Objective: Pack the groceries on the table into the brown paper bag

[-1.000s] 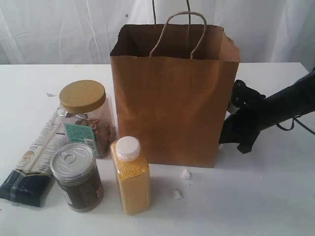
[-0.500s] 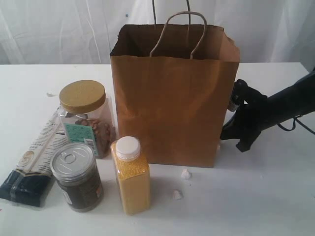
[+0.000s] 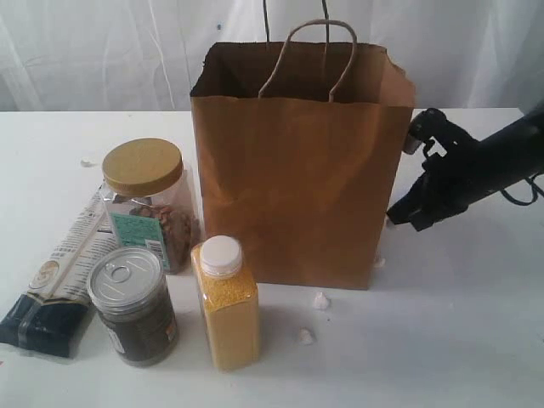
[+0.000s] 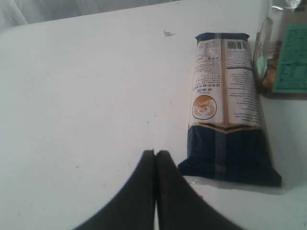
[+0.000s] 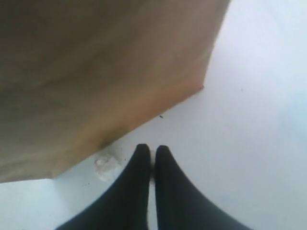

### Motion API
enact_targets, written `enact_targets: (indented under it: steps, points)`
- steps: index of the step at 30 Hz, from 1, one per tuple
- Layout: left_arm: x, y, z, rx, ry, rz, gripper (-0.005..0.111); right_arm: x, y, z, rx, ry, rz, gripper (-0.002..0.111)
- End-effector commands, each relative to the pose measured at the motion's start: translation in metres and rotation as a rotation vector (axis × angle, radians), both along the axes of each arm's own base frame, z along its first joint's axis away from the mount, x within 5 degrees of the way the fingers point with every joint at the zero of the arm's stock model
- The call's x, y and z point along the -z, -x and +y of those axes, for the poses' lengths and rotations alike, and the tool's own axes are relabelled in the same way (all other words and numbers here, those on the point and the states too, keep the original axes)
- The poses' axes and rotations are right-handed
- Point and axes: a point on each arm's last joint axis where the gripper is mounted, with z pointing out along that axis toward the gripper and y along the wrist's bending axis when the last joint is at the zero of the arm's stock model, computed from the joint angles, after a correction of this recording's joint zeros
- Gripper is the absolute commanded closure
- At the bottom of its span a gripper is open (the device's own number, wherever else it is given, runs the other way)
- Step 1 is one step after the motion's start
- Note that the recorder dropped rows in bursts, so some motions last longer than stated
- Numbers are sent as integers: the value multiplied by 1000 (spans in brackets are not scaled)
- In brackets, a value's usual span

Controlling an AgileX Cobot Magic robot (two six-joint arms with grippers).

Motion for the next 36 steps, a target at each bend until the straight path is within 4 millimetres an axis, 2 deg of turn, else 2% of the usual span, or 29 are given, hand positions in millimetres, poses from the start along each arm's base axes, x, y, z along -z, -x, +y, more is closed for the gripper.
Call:
enact_targets:
  steps: [1,7,9,15,18,21,25,28,31,36]
  points:
    - [0,0,0,-2,6,-6,107,-24,9,-7,173,44,91,108]
    - [0,0,0,-2,6,-6,107,-69,31,-8,308,17,144,108]
    - [0,0,0,-2,6,-6,107,-79,42,-7,343,-7,178,108]
    - [0,0,0,-2,6,-6,107,-115,99,-10,518,-68,58,108]
    - [0,0,0,-2,6,-6,107,-152,129,-6,556,-167,-51,108]
    - [0,0,0,-2,6,-6,107,-193,155,1,566,-340,-167,108]
    - [0,0,0,-2,6,-6,107,-247,179,5,586,-567,-334,108]
    - [0,0,0,-2,6,-6,107,-260,182,12,555,-682,-304,108]
    - [0,0,0,-2,6,-6,107,-265,177,21,493,-759,-236,108]
    - [0,0,0,-2,6,-6,107,-259,153,25,483,-736,-251,108]
